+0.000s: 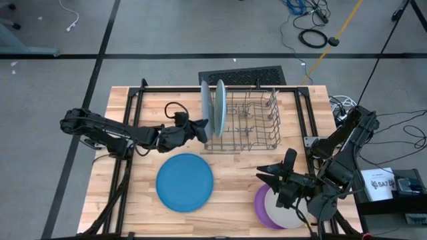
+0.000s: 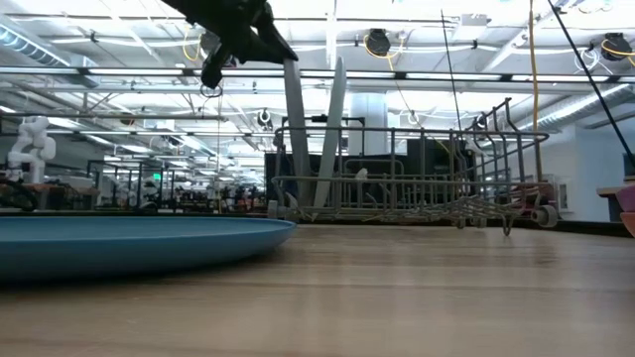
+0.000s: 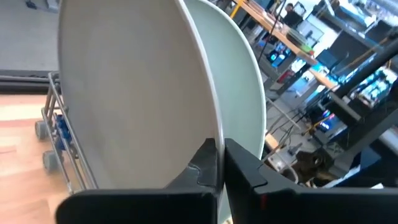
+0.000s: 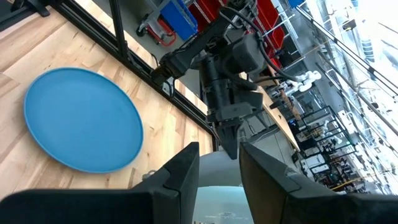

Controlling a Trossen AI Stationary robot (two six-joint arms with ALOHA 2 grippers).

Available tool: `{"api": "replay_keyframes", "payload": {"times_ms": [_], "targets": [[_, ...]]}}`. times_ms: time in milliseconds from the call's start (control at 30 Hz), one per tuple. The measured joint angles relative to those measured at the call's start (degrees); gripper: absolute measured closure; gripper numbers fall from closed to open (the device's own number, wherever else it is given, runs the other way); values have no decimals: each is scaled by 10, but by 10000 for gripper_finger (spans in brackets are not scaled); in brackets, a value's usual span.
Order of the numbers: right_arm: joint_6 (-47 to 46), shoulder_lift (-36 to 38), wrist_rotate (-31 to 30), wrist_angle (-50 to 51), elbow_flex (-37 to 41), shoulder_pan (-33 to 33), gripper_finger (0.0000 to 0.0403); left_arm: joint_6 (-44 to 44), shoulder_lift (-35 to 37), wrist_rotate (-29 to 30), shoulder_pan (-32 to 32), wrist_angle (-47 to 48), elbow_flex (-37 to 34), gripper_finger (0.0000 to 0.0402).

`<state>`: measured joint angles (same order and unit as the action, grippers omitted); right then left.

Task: Sort dishes
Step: Put the gray plate into the dish rack

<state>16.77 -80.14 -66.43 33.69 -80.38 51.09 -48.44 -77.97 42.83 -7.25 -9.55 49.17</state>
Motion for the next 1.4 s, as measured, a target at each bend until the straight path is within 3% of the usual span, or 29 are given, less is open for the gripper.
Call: {"api": "replay_keyframes", "payload": {"times_ms": [500, 733, 1400], "targets": [[0, 0, 3, 0, 0, 0, 293, 78, 43, -43, -19, -15, -2, 244], [0, 0, 3, -1, 0, 0, 293, 141, 97, -28, -39, -24, 0, 238], [-2, 0, 5, -9, 0, -5, 293, 170, 93, 10, 12, 25, 0, 237]]}}
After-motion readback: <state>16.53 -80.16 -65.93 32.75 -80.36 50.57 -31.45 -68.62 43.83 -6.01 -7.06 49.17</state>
